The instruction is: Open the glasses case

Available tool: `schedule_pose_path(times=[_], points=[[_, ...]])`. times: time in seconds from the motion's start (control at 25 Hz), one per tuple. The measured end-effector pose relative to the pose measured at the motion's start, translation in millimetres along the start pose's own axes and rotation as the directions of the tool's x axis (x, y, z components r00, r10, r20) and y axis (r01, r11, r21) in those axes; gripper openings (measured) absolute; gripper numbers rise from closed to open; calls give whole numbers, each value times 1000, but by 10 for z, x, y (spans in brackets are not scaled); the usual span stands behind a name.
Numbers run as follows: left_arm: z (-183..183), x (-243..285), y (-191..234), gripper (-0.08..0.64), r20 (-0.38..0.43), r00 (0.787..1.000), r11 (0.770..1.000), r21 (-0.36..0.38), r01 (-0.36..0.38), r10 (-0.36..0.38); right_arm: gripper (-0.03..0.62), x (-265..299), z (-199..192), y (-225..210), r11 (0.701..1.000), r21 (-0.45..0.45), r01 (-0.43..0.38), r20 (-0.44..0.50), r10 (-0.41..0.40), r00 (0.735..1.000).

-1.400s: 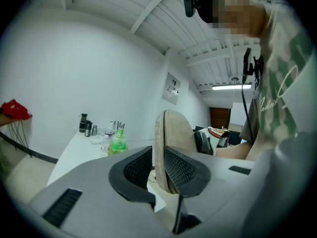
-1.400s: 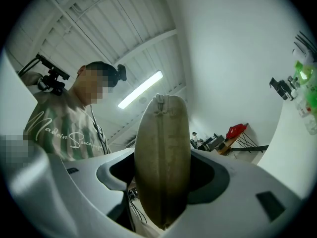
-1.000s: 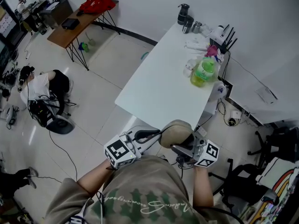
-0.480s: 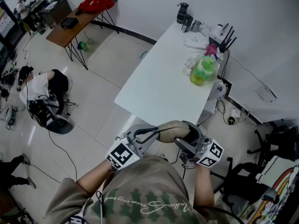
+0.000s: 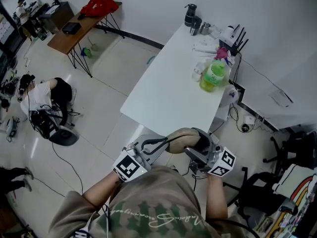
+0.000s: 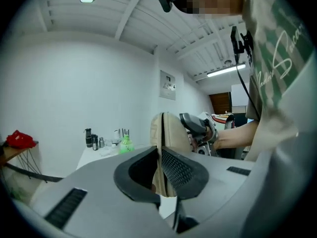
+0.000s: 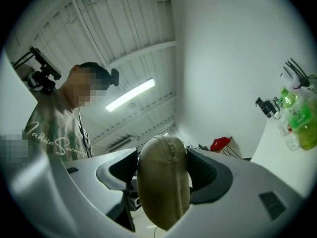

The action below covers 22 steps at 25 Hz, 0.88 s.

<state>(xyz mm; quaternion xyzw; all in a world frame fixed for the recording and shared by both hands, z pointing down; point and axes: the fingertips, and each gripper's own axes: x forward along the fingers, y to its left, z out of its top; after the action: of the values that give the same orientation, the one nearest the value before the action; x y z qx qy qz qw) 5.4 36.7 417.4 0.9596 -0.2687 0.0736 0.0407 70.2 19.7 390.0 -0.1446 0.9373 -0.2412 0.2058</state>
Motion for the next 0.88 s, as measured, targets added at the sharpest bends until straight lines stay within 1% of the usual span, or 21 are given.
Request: schedule_pose_path(times=[0.08,0.12,0.2,0.24,0.28,0.32,0.36,0.44,0.52,0.56,0.6,0.64,0.68,0.76,0.8,0.88], points=[[49,-6,-17,32,2,1000,999,-32,31,-31,302,-13,10,-39,999,44,-5,32,3,999],[52,-13,-17,32,-9,999,999,-17,40,-41,301,-10,-4,-54,998,60,-7,30,6,1000],[8,-29,-12,32,-49,998,996,74,54,-50,302,11,-69,-63,998,62,-7,-7,8,1000],[-15,-39,-19,32,-66,996,993,103,64,-57,302,25,-107,-60,998,62,-6,-25,8,1000],[-34,-44,-39,32,-78,994,990,114,80,-71,306,38,-143,-56,998,63,-5,-40,7,999],[-50,-42,-72,32,-88,992,988,116,99,-89,339,50,-180,-59,998,58,1,-57,2,998],[-69,-30,-107,32,-96,990,987,116,115,-104,353,56,-216,-74,999,41,13,-77,-10,997],[-104,7,-135,34,-96,989,989,93,117,-108,351,39,-248,-132,999,15,45,-98,-43,994],[-118,33,-105,34,-70,993,995,18,98,-97,351,12,-219,-180,997,43,65,-80,-61,995],[-118,46,-85,35,-62,995,996,-5,84,-84,351,5,-203,-198,996,53,72,-71,-68,995],[-118,61,-70,35,-65,996,998,3,65,-64,351,4,-193,-213,995,52,79,-67,-76,995],[-122,79,-60,35,-80,996,998,43,41,-37,350,5,-188,-224,995,42,89,-66,-86,994],[-128,95,-55,35,-101,995,995,101,17,-6,350,7,-183,-228,995,28,100,-68,-98,993],[-139,115,-37,71,-141,989,978,209,-21,52,350,18,-178,-212,993,-13,115,-84,-116,990],[-140,118,-23,91,-152,986,970,241,-31,69,350,28,-180,-195,992,-43,118,-99,-122,988],[-141,120,-5,95,-158,985,966,258,-30,73,350,52,-180,-154,988,-99,120,-127,-132,983]])
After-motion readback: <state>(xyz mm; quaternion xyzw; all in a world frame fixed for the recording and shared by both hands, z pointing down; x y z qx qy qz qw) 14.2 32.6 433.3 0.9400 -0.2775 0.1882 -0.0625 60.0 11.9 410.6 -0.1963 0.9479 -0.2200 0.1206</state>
